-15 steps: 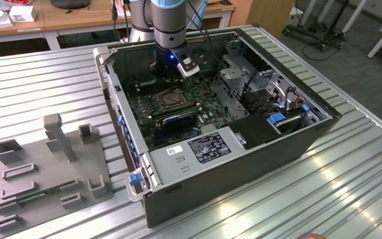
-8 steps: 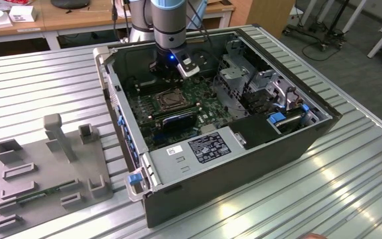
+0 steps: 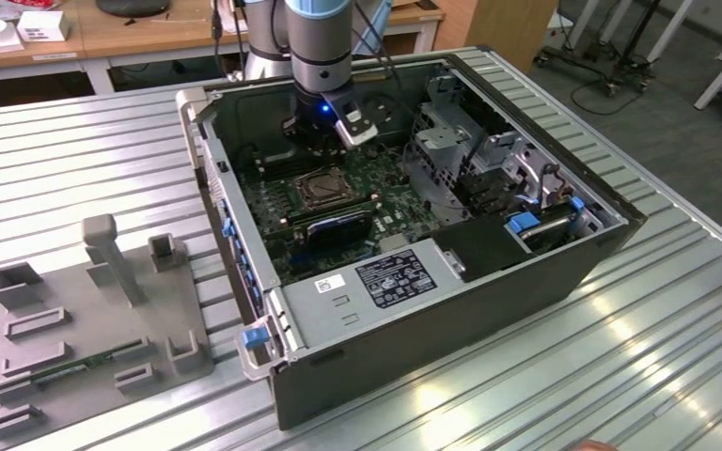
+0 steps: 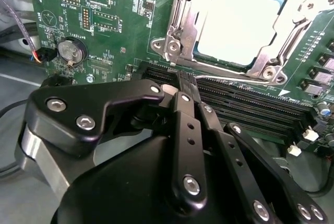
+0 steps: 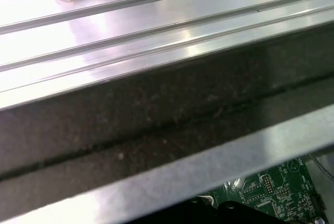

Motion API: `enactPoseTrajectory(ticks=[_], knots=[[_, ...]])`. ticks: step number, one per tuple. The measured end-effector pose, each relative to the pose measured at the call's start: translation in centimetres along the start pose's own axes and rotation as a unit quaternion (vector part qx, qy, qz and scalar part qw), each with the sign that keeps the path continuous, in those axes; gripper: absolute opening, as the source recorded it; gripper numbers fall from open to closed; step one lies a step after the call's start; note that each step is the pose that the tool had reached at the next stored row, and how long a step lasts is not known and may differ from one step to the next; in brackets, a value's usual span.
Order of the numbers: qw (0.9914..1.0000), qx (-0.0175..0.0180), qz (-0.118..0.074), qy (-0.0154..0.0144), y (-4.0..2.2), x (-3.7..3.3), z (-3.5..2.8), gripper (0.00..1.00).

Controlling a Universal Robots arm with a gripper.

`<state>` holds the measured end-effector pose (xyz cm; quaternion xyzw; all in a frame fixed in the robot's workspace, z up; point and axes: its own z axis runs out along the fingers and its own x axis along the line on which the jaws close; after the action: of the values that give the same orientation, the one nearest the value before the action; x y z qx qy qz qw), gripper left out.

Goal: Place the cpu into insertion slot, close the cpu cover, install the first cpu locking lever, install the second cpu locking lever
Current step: 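Install the first cpu locking lever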

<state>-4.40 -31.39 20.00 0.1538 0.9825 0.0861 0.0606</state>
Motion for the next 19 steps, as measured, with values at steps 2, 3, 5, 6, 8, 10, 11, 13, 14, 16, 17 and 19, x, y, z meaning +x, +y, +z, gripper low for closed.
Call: enactPoseTrajectory(ticks=[2,3,5,6,8,10,11,13,14,16,17,19], knots=[[0.99996,0.0089,-0.001,-0.0017,0.00,-0.01,0.00,0.11],[0.99988,0.0152,-0.002,-0.0023,0.00,-0.01,0.00,0.11],[0.99965,0.0261,-0.003,-0.0033,0.00,0.00,-0.01,0.11],[0.99963,0.0268,-0.003,-0.0034,0.00,0.00,-0.01,0.11],[0.99962,0.0270,-0.003,-0.0035,0.02,0.00,-0.01,0.11],[0.99963,0.0269,-0.003,-0.0035,0.06,0.02,0.00,0.11],[0.99963,0.0269,-0.003,-0.0035,0.09,0.03,0.01,0.11],[0.99963,0.0266,-0.003,-0.0034,0.19,0.06,0.02,0.11],[0.99965,0.0262,-0.003,-0.0033,0.23,0.07,0.03,0.11],[0.99967,0.0252,-0.003,-0.0029,0.29,0.09,0.02,0.11],[0.99969,0.0246,-0.003,-0.0027,0.33,0.10,0.00,0.11],[0.99974,0.0225,-0.003,-0.0022,0.45,0.12,0.00,0.11]])
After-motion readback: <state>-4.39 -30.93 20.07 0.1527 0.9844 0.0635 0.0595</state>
